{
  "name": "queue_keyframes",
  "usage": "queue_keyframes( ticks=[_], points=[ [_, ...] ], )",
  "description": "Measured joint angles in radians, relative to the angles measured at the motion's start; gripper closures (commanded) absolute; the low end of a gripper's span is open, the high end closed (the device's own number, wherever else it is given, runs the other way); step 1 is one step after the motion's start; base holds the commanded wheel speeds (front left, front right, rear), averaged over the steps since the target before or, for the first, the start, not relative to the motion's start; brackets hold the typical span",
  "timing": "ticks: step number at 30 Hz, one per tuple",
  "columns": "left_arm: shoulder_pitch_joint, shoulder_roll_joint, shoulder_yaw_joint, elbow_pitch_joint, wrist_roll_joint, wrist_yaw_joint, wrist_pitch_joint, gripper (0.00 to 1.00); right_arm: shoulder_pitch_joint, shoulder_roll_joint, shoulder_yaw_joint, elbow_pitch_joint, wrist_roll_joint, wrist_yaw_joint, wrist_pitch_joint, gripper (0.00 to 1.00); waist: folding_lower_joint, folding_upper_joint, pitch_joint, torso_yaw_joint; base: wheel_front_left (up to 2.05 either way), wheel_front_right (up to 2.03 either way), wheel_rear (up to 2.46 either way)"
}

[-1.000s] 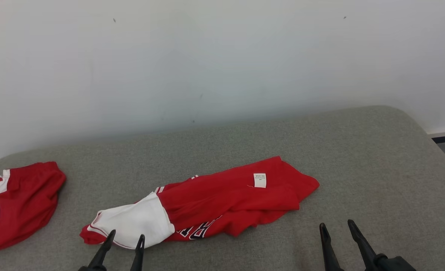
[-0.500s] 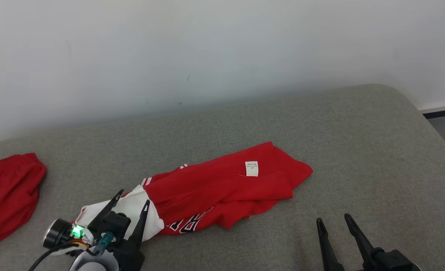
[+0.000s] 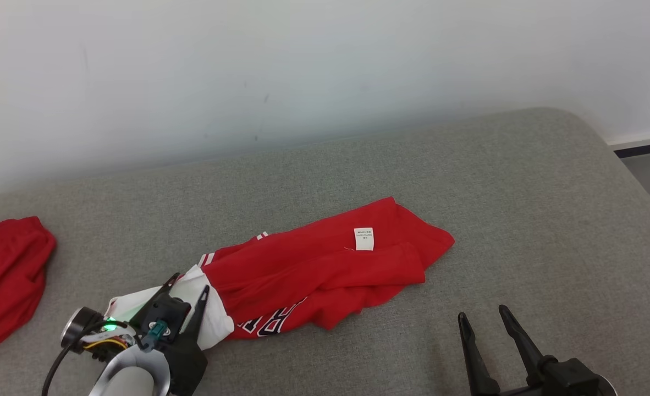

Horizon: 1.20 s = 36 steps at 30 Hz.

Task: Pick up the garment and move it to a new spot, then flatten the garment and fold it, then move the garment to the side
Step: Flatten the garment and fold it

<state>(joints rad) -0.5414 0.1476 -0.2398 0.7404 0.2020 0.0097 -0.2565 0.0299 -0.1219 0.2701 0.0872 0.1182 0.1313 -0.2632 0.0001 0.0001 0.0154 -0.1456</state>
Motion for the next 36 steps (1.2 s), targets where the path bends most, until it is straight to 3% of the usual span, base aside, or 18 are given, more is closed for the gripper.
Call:
queue_keyframes(
  ticks=[2, 3, 10, 20, 21, 22, 25, 33, 34, 35, 36],
  points=[
    [-0.010, 0.003, -0.010, 0.004, 0.000, -0.005, -0.001, 0.90, -0.003, -0.001, 0.004, 0.001, 0.000, 0.000, 0.000, 0.00, 0.0000, 0.0000, 0.005, 0.000, 0.00, 0.00, 0.00],
    [-0.017, 0.005, -0.016, 0.003, -0.001, -0.009, -0.001, 1.00, -0.005, -0.001, 0.003, 0.001, 0.000, 0.000, 0.000, 0.00, 0.0000, 0.0000, 0.007, 0.001, 0.00, 0.00, 0.00],
    [-0.007, 0.026, -0.031, -0.097, -0.048, -0.015, -0.004, 1.00, -0.029, 0.004, 0.003, 0.006, 0.000, 0.000, 0.000, 0.00, -0.0001, -0.0001, 0.025, 0.012, 0.00, 0.00, 0.00],
    [0.070, 0.101, -0.042, -0.313, -0.101, -0.040, -0.004, 1.00, -0.193, 0.018, 0.018, 0.065, 0.041, 0.000, 0.000, 0.00, -0.0001, 0.0000, 0.077, 0.044, 0.00, 0.00, 0.00],
    [0.069, 0.108, -0.054, -0.328, -0.099, -0.049, -0.004, 0.60, -0.203, 0.018, 0.019, 0.070, 0.041, 0.000, 0.000, 0.00, -0.0001, 0.0000, 0.083, 0.050, 0.00, 0.00, 0.00],
    [0.067, 0.117, -0.070, -0.330, -0.093, -0.063, -0.004, 0.00, -0.209, 0.018, 0.020, 0.072, 0.041, 0.000, 0.000, 0.00, -0.0001, 0.0000, 0.088, 0.055, 0.00, 0.00, 0.00],
    [0.056, 0.122, -0.096, -0.311, -0.088, -0.078, -0.004, 0.00, -0.210, 0.020, 0.027, 0.081, 0.042, 0.000, 0.000, 0.00, -0.0001, 0.0000, 0.103, 0.064, 0.00, 0.00, 0.00],
    [-0.044, 0.127, -0.128, -0.179, -0.059, -0.070, 0.009, 0.00, -0.194, 0.028, 0.016, 0.083, 0.041, 0.000, 0.000, 0.00, -0.0001, 0.0000, 0.143, 0.039, 0.00, 0.00, 0.00],
    [-0.054, 0.128, -0.133, -0.163, -0.059, -0.077, 0.010, 0.47, -0.191, 0.028, 0.013, 0.083, 0.040, 0.000, 0.000, 0.00, 0.0000, 0.0000, 0.147, 0.034, 0.00, 0.00, 0.00],
    [-0.059, 0.130, -0.137, -0.151, -0.059, -0.080, 0.010, 1.00, -0.187, 0.027, 0.011, 0.081, 0.040, 0.000, 0.000, 0.00, 0.0000, 0.0000, 0.149, 0.029, 0.00, 0.00, 0.00],
    [-0.063, 0.130, -0.139, -0.141, -0.059, -0.085, 0.010, 1.00, -0.185, 0.027, 0.009, 0.080, 0.039, 0.000, 0.000, 0.00, 0.0000, 0.0000, 0.152, 0.024, 0.00, 0.00, 0.00]
  ],
)
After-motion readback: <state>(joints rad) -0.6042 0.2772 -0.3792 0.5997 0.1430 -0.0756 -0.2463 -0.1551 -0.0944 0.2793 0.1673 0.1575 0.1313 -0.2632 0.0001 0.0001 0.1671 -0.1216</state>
